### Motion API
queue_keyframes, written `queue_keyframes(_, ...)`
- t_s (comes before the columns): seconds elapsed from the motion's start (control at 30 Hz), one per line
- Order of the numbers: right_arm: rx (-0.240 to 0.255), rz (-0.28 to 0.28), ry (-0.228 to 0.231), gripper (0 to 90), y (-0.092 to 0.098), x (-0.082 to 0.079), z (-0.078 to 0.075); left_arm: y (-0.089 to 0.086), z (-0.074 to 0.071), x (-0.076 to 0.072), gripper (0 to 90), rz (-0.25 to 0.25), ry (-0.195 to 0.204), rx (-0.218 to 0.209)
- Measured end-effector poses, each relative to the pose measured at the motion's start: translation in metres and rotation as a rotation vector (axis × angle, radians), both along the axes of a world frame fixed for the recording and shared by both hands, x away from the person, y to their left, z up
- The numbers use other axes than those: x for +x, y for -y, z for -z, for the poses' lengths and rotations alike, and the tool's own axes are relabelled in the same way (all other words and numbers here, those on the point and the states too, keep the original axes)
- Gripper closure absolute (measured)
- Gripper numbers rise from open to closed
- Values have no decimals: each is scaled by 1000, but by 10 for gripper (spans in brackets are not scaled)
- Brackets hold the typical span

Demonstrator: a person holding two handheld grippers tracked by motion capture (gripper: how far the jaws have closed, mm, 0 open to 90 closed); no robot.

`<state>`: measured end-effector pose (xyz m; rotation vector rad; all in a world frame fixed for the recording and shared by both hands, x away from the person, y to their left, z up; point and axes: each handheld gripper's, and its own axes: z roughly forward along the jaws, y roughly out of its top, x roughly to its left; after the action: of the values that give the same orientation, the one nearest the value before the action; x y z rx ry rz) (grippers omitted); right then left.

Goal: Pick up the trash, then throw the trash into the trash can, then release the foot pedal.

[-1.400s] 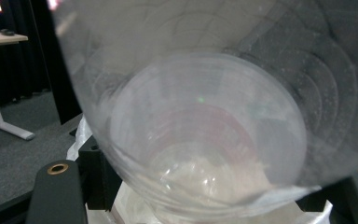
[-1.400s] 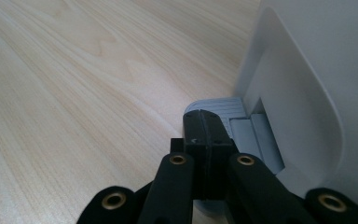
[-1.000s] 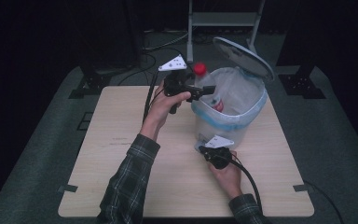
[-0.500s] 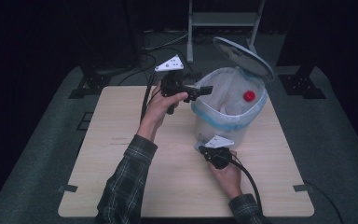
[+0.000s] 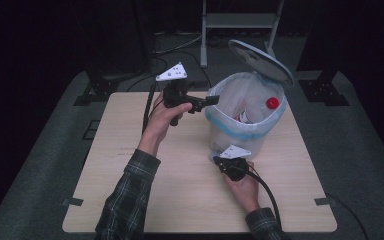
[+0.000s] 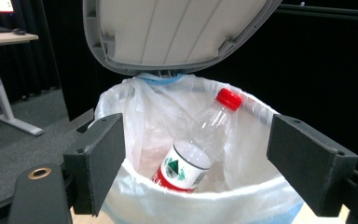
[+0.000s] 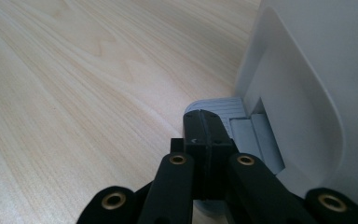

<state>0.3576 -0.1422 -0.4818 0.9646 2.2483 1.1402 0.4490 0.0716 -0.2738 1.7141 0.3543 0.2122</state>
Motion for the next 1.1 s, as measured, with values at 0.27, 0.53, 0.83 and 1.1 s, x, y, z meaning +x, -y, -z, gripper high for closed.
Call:
queue_keyframes(0.27, 1, 1, 0, 895, 0, 0, 0, -14, 10, -16, 184, -10, 4, 12)
queue_keyframes(0.53, 3, 2, -6, 895, 0, 0, 0, -35, 21, -34, 184, -29, 5, 37)
queue_keyframes(0.83, 40, -3, -23, 883, 5, 2, -1, -63, 42, -68, 179, -60, 5, 69)
queue_keyframes(1.1, 50, -10, -29, 783, 4, -4, -8, -92, 68, -92, 175, -106, -24, 88)
